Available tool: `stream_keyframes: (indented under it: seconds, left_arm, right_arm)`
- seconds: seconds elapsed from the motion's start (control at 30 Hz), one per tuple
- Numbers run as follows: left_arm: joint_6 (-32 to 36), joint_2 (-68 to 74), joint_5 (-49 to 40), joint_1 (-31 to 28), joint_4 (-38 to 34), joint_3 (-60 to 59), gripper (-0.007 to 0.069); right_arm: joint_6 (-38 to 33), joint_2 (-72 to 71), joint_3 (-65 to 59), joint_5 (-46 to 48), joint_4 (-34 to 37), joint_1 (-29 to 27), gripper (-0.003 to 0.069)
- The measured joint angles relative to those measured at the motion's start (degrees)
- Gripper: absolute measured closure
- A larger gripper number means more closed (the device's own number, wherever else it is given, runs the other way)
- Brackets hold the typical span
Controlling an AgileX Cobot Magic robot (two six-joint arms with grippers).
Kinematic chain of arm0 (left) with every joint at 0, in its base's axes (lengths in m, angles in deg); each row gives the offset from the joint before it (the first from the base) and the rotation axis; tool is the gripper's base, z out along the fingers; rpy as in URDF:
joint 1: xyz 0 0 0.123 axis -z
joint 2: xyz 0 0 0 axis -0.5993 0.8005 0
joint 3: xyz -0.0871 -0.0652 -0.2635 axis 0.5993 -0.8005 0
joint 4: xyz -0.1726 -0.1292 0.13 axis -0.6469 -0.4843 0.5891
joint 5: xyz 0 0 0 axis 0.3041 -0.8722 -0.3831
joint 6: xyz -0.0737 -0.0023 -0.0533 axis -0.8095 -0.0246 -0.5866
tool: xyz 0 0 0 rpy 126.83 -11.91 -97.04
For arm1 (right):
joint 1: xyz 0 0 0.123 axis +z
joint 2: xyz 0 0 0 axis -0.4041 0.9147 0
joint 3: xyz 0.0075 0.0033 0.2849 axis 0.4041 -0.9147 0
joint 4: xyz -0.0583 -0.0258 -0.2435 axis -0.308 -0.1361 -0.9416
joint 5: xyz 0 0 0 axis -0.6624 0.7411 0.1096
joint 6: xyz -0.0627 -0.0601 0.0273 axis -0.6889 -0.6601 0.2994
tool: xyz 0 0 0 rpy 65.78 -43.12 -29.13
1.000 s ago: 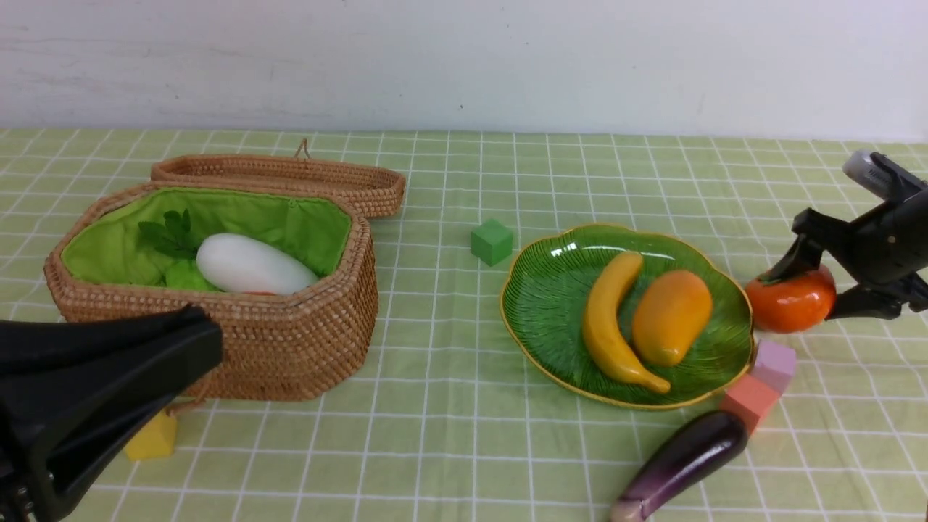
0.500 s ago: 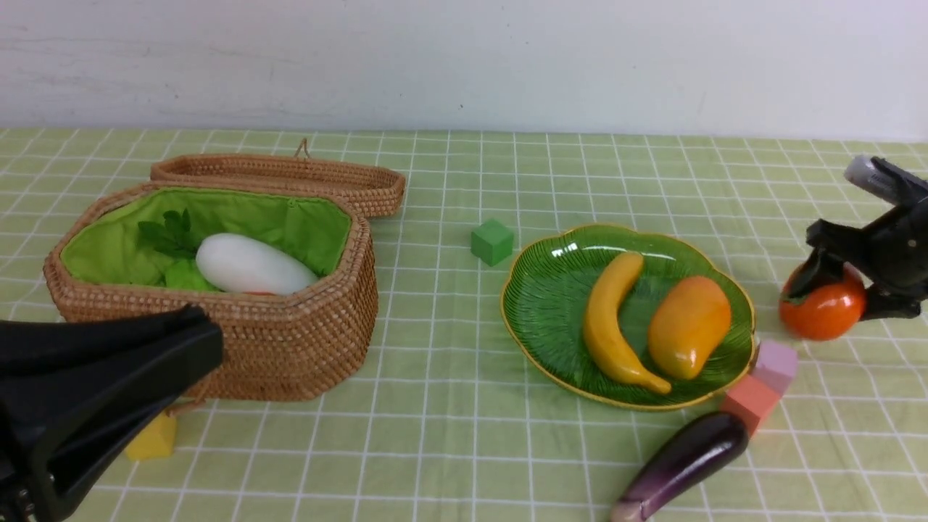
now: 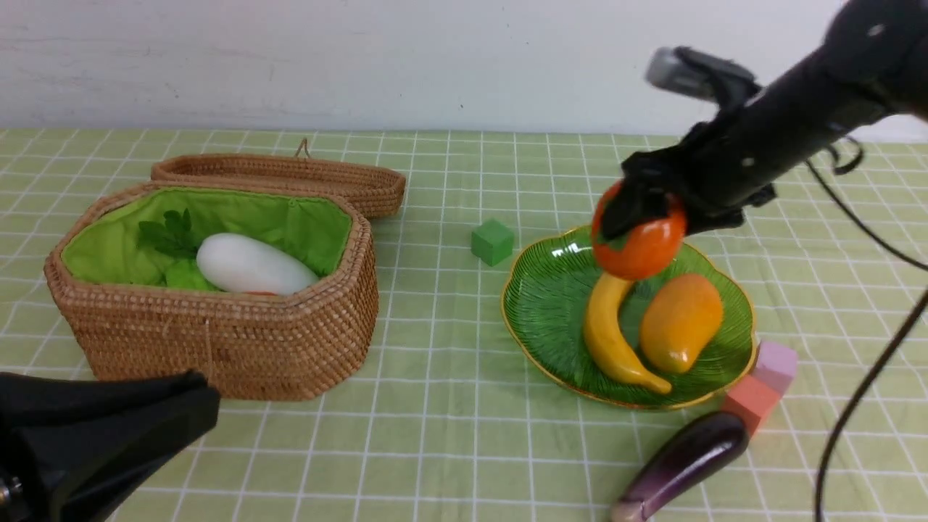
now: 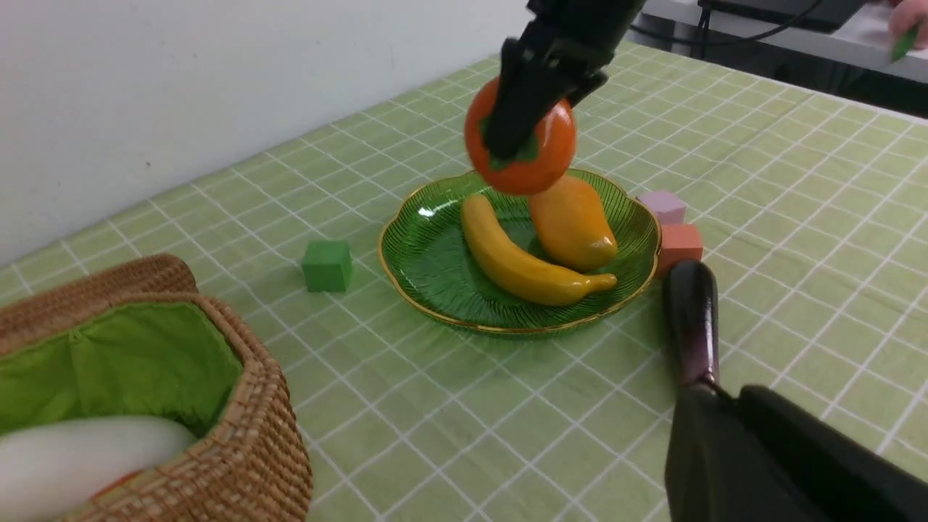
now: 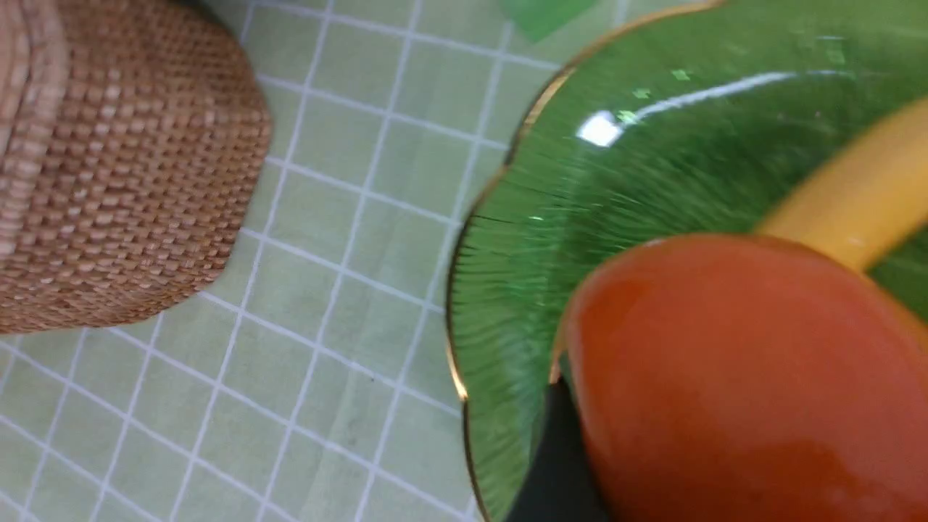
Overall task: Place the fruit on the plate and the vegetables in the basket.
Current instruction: Grab a tomato with your right arm and place it on the plate on the right, then grab an eggplant with your right arm and place it in the basket on the left.
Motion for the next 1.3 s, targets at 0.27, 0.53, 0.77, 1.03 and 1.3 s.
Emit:
stream_keyframes:
  seconds: [0.27,0.53,0.77,1.03,1.3]
  left_arm:
    - [-0.63,0.0,-1.09,0.0,0.07,0.0,0.0589]
    - [-0.63,0.0,-2.69,0.0,0.07,0.0,0.0589]
    - [-0.63,0.0,-4.01,0.0,0.09,0.0,0.0589]
    - [0.0,0.0,-6.6,0.0,0.09,0.0,0.0589]
    - [2.2,0.0,-18.57,0.0,-3.18,0.0,0.0589]
  right_arm:
    - [1.34,5.24,-0.05,-10.7,-4.25,4.31,0.0143]
    - [3.08,7.18,-0.05,-12.14,-4.04,4.31,-0.0015]
    - [3.26,4.06,2.24,-3.8,-7.04,4.31,0.0064]
    - [3.06,-8.79,2.01,17.77,-12.0,4.31,0.0529]
    - [-10.91,-27.3,-22.89,18.7,-14.58,11.17,0.0623]
